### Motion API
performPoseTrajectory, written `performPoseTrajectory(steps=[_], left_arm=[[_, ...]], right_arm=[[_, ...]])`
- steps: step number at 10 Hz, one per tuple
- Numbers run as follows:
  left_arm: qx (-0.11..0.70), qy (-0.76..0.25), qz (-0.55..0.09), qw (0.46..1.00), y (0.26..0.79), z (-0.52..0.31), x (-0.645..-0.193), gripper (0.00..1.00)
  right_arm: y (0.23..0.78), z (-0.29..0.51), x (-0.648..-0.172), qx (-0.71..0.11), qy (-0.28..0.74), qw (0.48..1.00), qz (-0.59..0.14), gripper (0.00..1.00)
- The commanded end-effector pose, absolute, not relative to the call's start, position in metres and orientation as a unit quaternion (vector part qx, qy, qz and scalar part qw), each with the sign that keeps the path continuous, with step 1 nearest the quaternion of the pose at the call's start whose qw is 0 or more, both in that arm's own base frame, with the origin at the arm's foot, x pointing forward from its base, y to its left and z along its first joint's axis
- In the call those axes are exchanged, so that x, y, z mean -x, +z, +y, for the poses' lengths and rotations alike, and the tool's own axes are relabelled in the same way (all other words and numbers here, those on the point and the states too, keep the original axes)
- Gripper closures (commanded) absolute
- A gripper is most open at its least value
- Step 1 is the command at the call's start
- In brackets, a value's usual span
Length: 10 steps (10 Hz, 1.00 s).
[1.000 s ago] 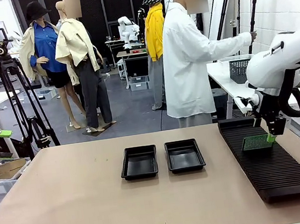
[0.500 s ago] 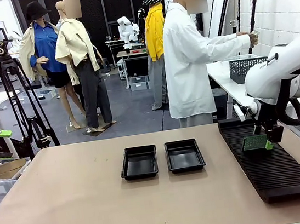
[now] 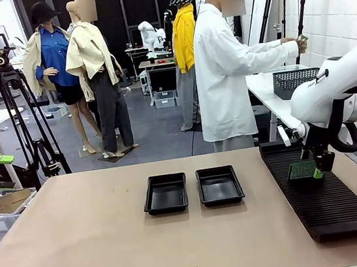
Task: Inspect and transfer BCBs to ESD trays.
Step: Pick up the Blank PCB from the PCB Rack and place it in the left ESD tray.
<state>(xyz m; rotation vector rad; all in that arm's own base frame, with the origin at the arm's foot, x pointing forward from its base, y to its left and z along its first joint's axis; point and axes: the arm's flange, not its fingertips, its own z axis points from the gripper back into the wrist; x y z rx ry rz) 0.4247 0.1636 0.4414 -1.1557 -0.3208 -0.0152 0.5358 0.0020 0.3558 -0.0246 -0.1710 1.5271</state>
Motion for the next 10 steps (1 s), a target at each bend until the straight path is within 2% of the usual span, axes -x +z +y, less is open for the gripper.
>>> performPoseTrajectory(steps=[1,5,10], left_arm=[[0.544,-0.002,-0.147,0.826,0.445,0.164,-0.423,0.0],[0.544,-0.002,-0.147,0.826,0.445,0.164,-0.423,0.0],[0.544,-0.002,-0.147,0.826,0.445,0.164,-0.423,0.0]], right_arm=[[0.352,0.006,-0.542,0.014,0.685,0.723,-0.085,0.0],[0.361,0.008,-0.548,0.017,0.685,0.723,-0.09,0.34],[0.364,0.008,-0.556,0.012,0.682,0.725,-0.09,0.96]])
